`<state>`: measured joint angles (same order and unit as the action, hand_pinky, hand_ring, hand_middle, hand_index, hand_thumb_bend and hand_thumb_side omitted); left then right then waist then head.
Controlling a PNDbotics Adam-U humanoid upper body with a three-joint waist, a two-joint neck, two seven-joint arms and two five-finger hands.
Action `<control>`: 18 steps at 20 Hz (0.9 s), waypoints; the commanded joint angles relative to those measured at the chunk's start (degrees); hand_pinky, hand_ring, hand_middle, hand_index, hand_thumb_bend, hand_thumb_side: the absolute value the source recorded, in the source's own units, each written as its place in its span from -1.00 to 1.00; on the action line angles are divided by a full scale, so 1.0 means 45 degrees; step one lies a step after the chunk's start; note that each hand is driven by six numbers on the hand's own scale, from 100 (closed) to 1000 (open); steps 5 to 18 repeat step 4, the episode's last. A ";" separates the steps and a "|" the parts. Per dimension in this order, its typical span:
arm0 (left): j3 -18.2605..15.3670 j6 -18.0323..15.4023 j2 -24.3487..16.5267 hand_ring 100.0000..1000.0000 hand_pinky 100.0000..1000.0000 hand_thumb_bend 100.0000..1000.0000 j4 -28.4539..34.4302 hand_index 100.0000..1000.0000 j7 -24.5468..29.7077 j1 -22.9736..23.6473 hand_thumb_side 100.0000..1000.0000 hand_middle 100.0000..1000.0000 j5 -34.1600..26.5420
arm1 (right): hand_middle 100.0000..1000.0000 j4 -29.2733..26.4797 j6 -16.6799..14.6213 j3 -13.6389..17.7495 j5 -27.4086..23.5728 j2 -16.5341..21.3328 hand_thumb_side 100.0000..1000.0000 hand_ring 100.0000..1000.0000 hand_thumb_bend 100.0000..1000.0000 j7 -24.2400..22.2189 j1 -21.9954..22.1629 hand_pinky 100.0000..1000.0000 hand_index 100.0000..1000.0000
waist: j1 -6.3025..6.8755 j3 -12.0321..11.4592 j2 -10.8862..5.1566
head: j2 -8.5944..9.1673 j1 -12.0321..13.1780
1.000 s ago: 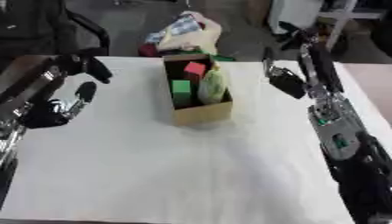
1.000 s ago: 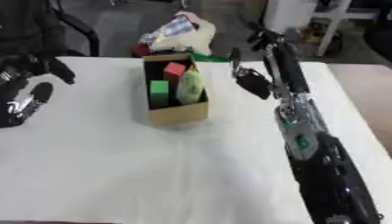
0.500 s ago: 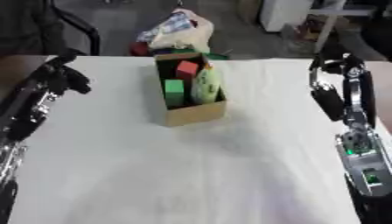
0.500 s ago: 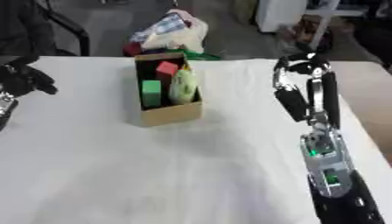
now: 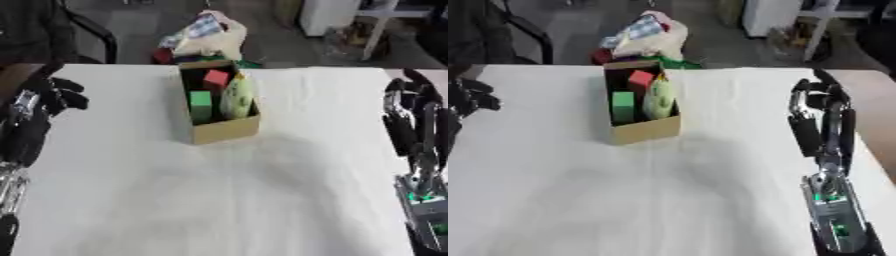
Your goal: Pick up objects on the table and place them in the box.
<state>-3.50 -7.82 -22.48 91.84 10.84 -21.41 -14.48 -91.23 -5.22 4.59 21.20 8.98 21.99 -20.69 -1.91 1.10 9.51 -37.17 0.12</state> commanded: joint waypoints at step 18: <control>0.0204 0.0800 -0.0246 0.13 0.20 -0.84 0.0871 0.90 -0.0258 0.0325 0.89 0.12 -0.0310 | 0.16 -0.0429 -0.0252 0.0153 -0.1409 0.0599 0.58 0.10 -1.00 0.0053 0.0310 0.28 0.66 | 0.0090 -0.0006 -0.0128 | 0.0033 0.0149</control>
